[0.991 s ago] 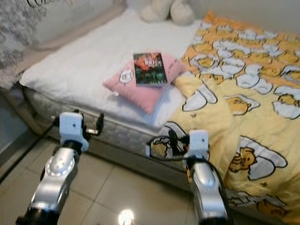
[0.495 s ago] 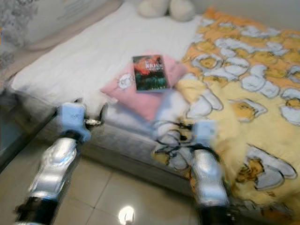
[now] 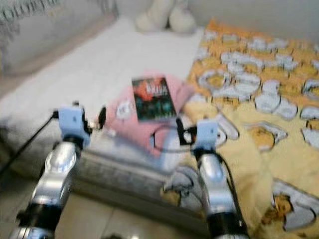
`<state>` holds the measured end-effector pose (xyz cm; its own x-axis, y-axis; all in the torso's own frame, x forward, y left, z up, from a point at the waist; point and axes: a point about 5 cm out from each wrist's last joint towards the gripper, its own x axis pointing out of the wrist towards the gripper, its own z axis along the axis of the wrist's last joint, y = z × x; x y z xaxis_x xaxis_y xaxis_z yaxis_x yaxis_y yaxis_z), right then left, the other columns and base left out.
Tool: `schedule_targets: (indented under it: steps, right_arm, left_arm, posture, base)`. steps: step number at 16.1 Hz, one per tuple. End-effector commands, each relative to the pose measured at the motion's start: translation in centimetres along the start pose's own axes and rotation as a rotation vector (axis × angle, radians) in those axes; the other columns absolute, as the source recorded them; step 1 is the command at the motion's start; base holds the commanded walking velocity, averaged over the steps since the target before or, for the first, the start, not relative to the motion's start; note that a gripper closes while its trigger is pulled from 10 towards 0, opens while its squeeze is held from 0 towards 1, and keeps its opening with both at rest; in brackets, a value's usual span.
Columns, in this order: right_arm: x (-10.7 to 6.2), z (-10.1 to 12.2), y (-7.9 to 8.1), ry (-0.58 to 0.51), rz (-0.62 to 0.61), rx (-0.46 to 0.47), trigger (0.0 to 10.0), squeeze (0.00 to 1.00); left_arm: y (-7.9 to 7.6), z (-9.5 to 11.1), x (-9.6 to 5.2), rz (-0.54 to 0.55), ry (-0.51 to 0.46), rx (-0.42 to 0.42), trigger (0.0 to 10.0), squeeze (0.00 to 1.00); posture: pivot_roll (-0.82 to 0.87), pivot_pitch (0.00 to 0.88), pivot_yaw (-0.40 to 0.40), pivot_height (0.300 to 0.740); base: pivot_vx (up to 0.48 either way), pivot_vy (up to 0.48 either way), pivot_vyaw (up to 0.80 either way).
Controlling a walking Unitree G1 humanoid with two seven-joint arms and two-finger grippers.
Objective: Clean up the room
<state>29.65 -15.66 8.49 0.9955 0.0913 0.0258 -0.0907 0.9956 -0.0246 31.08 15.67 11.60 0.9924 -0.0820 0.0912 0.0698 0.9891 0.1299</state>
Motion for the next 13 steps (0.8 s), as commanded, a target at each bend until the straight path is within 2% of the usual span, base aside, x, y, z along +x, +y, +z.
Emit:
schedule_targets:
  steps: [1, 3, 4, 5, 7, 8, 10, 13]
  right_arm:
    - [0.2, 0.3, -1.0, -0.011, -0.032, -0.003, 10.0, 0.0]
    - [0.7, 0.7, -1.1, -0.017, -0.042, 0.029, 10.0, 0.0]
    - [0.9, 0.7, -0.9, 0.002, -0.042, 0.094, 10.0, 0.0]
    - [1.8, 0.2, -0.4, 0.063, -0.026, 0.259, 10.0, 0.0]
    - [2.4, 0.1, 0.1, 0.091, -0.006, 0.334, 10.0, 0.0]
    - [3.4, 0.2, 0.3, 0.106, -0.018, 0.402, 10.0, 0.0]
    - [4.5, 0.0, 0.9, 0.126, -0.03, 0.42, 10.0, 0.0]
    - [5.3, 0.7, 1.0, 0.1, -0.028, 0.37, 10.0, 0.0]
  left_arm:
    - [-0.7, 0.4, 0.4, -0.027, -0.019, 0.005, 10.0, 0.0]
    - [-0.3, 0.9, 0.7, -0.016, -0.041, 0.013, 10.0, 0.0]
    - [0.1, 1.3, 0.9, -0.004, -0.061, 0.007, 10.0, 0.0]
    - [0.8, 1.5, 1.2, 0.021, -0.057, 0.02, 10.0, 0.0]
    - [1.1, 1.6, 1.2, 0.021, -0.063, 0.017, 10.0, 0.0]
    - [1.2, 1.8, 1.3, 0.008, -0.068, 0.018, 10.0, 0.0]
    - [1.4, 2.5, 0.9, -0.035, -0.087, 0.05, 10.0, 0.0]
    - [2.2, 2.9, 0.0, -0.05, -0.097, 0.094, 10.0, 0.0]
  posture:
    - [0.0, 0.0, 0.018, 0.74]
    - [0.01, 0.0, 0.017, 0.74]
    - [0.01, 0.0, 0.017, 0.74]
    - [0.01, 0.0, 0.019, 0.74]
    - [0.02, 0.0, 0.025, 0.74]
    - [0.03, 0.0, 0.033, 0.74]
    - [0.06, 0.0, 0.045, 0.74]
    - [0.1, 0.0, 0.054, 0.74]
  base:
    - [0.48, 0.0, 0.0]
    - [0.48, 0.0, 0.0]
    - [0.0, 0.0, 0.0]
    - [0.0, 0.0, 0.0]
    - [0.0, 0.0, 0.0]
    - [0.0, 0.0, 0.0]
    - [0.0, 0.0, 0.0]
    - [0.0, 0.0, 0.0]
